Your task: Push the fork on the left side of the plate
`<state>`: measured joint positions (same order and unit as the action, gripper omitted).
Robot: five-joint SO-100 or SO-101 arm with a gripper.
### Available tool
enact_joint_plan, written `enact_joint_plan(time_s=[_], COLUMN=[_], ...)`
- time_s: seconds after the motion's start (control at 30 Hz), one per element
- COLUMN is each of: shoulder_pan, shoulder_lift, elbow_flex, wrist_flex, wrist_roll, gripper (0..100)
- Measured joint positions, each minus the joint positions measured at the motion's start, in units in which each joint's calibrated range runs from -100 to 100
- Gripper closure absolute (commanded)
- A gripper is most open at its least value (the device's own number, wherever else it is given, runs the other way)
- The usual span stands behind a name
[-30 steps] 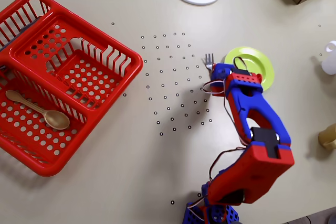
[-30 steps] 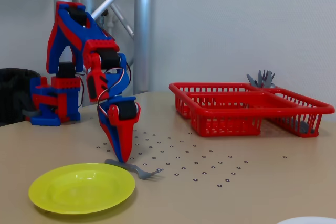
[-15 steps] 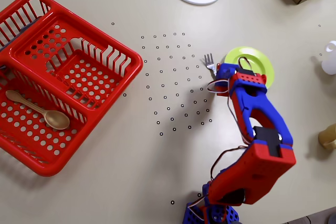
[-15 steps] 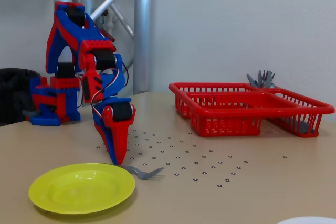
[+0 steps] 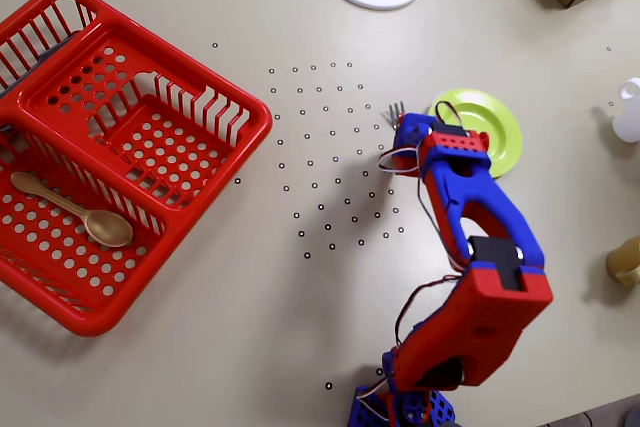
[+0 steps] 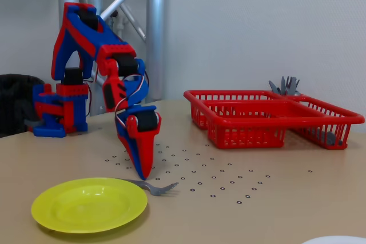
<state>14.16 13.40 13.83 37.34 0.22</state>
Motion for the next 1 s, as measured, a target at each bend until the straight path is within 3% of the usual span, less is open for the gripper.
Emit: enact_joint_plan(time_s=[1.0], shoulder_pan=[0.6], shoulder_lift=[10.5], elbow_flex=[-20.4], wrist_flex=[7.2], wrist_roll=[0.0], gripper=[100])
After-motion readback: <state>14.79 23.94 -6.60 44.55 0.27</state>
